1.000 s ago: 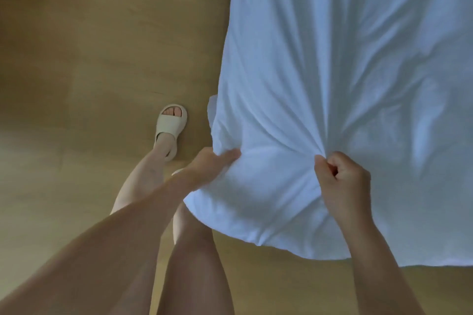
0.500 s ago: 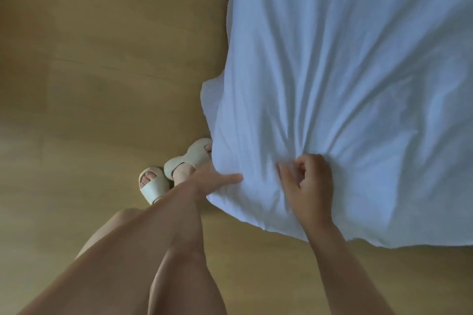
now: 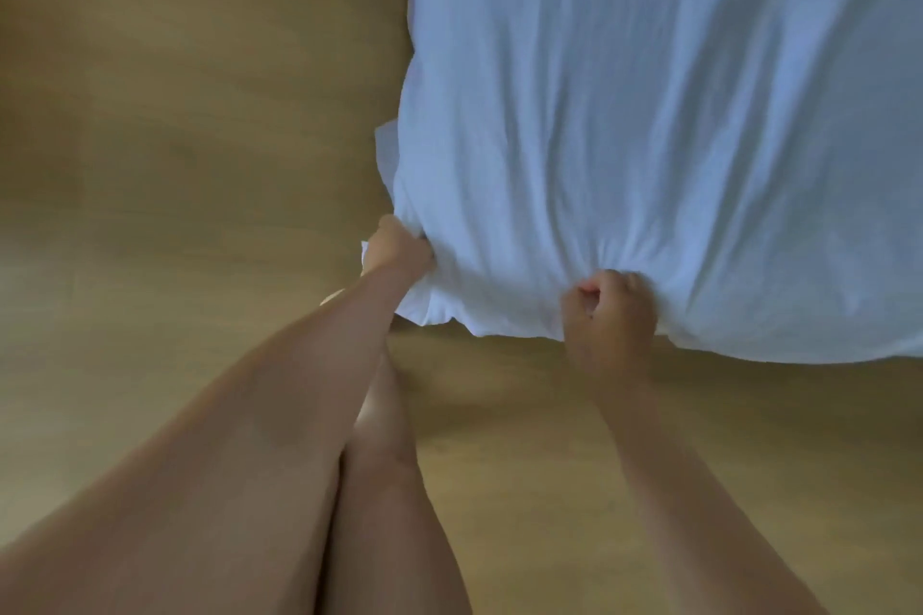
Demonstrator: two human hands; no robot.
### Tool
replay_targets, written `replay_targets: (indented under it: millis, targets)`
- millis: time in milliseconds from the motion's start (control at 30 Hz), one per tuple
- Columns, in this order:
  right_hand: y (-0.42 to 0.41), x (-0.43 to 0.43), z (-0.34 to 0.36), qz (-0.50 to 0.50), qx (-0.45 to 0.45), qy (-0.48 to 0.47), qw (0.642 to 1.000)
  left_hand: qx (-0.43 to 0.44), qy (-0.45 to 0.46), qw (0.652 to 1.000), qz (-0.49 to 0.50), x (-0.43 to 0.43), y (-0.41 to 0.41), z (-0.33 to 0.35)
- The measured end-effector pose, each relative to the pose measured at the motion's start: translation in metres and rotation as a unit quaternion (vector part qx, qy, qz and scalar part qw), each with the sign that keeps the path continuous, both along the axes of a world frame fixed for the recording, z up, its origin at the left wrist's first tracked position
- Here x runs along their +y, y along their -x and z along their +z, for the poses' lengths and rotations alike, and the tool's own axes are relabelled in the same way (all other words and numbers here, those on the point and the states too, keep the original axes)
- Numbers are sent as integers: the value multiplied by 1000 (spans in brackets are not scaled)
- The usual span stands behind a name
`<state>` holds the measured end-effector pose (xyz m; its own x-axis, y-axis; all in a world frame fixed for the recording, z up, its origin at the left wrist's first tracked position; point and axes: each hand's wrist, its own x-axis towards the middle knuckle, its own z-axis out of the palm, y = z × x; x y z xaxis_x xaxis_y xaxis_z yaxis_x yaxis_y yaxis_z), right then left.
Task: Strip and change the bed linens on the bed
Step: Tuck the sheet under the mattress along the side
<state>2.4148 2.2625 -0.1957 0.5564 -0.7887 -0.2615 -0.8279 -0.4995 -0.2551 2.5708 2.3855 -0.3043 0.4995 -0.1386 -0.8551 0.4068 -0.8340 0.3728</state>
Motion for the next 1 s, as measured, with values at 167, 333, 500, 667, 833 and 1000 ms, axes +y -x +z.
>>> replay_targets:
  millis: [167, 333, 500, 667, 833, 1000]
  targets:
    - [25, -5, 11, -180, -80, -1, 980, -21, -11, 995, 95, 6, 42, 14]
    - [48, -30, 21, -567, -346, -245, 706, 91, 41, 961, 257, -8, 88, 29]
    - [73, -75, 21, -560, -532, -425, 473, 338, 259, 733, 530, -50, 136, 52]
    - [83, -102, 13, -573, -522, -457, 436, 274, 396, 561, 674, -72, 147, 81]
    - [108, -115, 20, -532, -561, -515, 370, 240, 494, 566, 615, -68, 160, 133]
    - [107, -130, 65, -484, -566, -530, 404, 202, 377, 679, 597, -79, 155, 165]
